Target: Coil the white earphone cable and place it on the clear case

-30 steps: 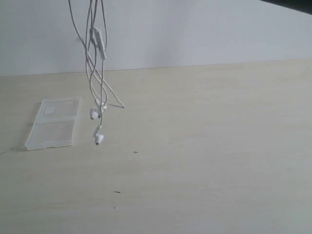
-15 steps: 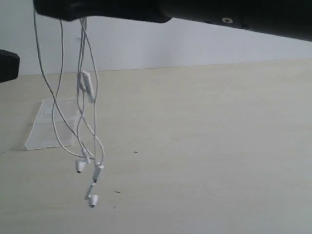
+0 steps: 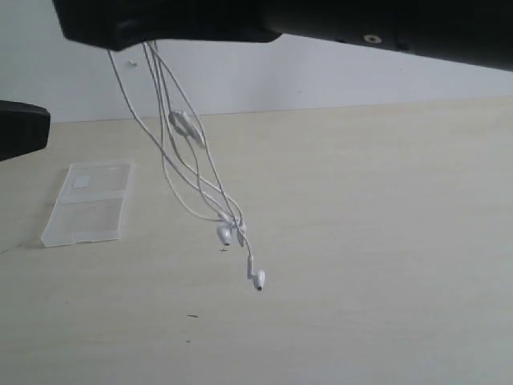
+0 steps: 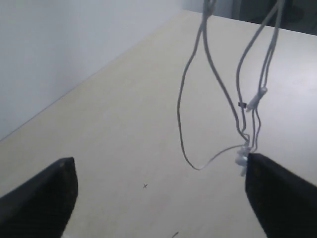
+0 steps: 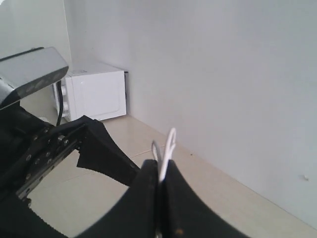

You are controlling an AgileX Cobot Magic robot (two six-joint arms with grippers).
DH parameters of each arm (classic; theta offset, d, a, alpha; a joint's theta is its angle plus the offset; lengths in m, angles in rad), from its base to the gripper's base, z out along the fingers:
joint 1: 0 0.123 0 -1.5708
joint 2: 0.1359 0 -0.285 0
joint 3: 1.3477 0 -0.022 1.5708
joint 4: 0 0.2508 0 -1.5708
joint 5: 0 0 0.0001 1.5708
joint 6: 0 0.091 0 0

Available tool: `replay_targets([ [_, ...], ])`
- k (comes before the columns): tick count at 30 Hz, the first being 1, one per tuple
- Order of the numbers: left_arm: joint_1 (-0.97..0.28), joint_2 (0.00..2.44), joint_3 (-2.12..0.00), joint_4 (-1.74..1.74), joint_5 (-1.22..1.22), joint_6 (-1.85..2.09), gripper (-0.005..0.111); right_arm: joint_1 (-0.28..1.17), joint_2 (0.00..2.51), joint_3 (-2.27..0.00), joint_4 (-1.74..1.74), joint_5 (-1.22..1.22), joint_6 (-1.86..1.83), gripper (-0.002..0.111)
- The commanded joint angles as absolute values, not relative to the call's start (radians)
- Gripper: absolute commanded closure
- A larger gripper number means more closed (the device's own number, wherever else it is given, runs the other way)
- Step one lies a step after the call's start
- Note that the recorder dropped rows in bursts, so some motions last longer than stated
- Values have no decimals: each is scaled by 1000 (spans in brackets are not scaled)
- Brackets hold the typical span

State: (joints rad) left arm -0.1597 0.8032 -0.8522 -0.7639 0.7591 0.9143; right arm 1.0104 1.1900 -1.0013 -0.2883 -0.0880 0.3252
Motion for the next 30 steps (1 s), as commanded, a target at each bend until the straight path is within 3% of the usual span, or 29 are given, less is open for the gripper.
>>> replay_targets([
  [1,-158,804,-846,-824,768,956,17,1012,1201,-1017,-289,-130,315,108],
  [11,-158,836,-846,-1049,832,1147,17,1012,1212,-1029,-287,-161,317,108],
  [30,-158,964,-846,-1141,847,1254,17,1012,1212,-1055,-287,-159,319,108],
])
